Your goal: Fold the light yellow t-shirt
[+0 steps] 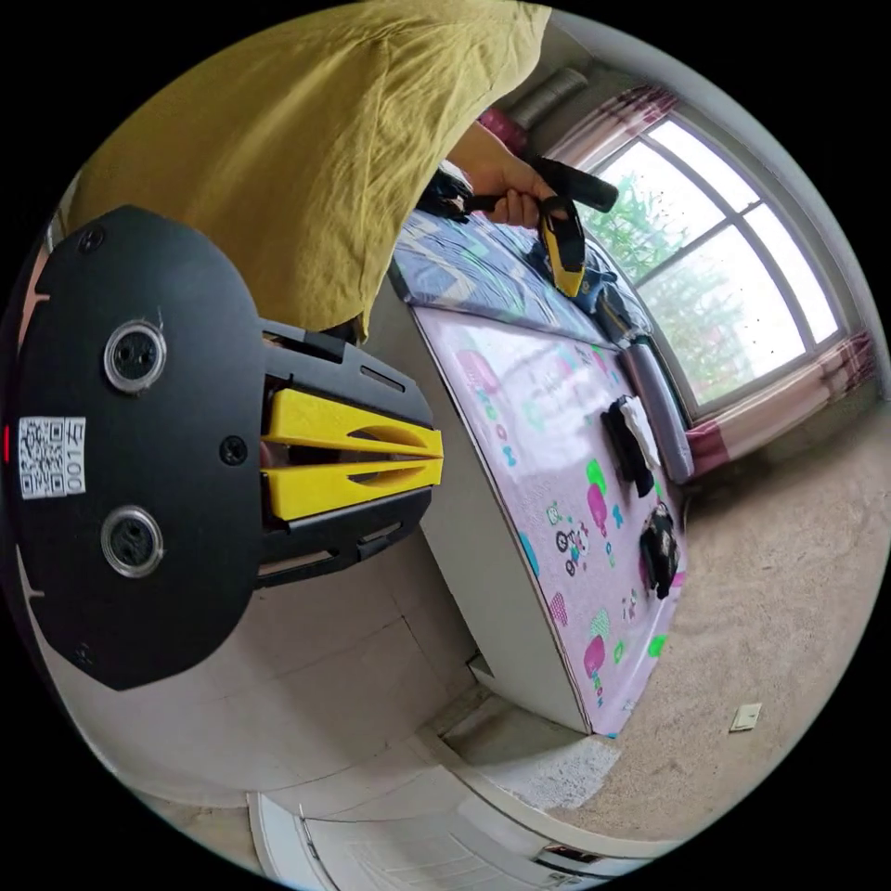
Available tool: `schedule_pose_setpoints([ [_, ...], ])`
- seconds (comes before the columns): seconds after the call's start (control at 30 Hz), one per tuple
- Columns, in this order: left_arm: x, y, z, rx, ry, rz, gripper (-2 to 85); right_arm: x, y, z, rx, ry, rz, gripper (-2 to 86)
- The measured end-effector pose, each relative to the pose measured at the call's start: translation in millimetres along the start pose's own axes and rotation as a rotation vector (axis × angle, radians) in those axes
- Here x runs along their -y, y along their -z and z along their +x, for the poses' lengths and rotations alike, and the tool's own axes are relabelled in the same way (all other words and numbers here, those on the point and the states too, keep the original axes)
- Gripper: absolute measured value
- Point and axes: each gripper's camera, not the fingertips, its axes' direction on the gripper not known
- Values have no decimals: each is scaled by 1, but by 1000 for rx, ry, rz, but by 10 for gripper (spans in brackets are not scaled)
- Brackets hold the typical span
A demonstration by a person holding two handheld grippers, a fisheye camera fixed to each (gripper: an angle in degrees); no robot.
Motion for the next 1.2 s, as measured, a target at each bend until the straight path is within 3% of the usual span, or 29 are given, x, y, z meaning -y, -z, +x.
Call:
schedule_pose_setpoints([
  [0.27,-15,-113,-96,185,-142,-103,-12,48,-39,101,-49,-8,12,3],
  [0.43,-13,-192,-151,231,-277,-184,-13,74,-46,161,-93,-45,82,3],
  [0.67,-32,-268,-201,237,-355,-158,-12,88,-70,258,-51,-82,122,3],
  [0.97,-75,-361,-314,347,-84,-18,-12,186,-92,415,51,145,20,3],
  [1.2,-128,-392,-377,421,36,56,-12,258,-117,487,86,286,-67,3],
])
